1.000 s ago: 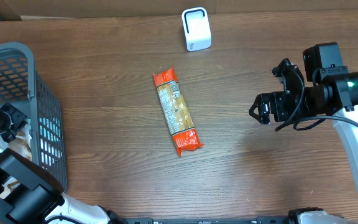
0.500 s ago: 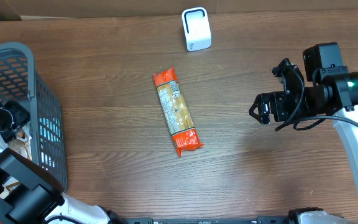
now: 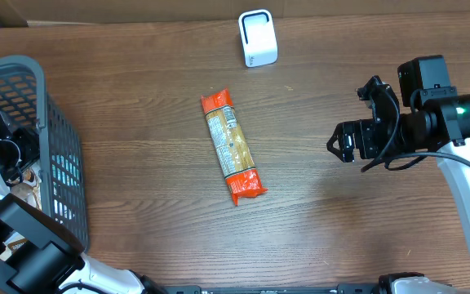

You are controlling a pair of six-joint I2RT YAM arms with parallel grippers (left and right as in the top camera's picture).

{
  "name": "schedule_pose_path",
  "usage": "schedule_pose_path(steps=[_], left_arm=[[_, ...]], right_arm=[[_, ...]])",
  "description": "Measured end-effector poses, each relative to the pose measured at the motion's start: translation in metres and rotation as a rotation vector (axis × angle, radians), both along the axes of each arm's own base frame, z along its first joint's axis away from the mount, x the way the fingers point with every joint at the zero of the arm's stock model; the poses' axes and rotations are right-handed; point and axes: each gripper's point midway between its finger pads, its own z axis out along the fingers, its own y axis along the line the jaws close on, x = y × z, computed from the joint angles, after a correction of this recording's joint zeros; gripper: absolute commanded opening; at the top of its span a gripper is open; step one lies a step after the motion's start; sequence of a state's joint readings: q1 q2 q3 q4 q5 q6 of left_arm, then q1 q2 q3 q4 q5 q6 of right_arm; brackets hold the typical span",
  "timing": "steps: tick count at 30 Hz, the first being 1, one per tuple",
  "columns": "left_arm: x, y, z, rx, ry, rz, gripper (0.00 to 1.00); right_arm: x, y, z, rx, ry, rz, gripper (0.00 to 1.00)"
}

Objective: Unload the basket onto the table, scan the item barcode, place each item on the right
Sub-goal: 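Reach the left gripper into the basket and grasp the white tube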

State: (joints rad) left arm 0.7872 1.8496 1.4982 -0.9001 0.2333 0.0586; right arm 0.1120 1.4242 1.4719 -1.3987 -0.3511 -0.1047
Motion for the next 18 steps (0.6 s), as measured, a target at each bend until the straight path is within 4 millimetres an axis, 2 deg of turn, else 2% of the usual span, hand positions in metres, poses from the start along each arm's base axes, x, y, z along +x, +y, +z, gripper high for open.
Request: schedule_pose_path(steps=[6,10,18], left_arm=[[0.001,-0.001,0.000,-0.004,-0.005,-0.003,0.58],[-0.008,0.002,-0.006,0.005,0.039,0.035,0.58],[-0.048,0.001,-0.053,0.035,0.208,0.144,0.57]], right_arm=[[0.000,0.000,0.000,0.000,0.000,0.000,1.00],[0.000,0.000,0.000,-0.001,-0.001,0.000,1.00],[0.002,0.000,0.001,0.001,-0.009,0.000,1.00]])
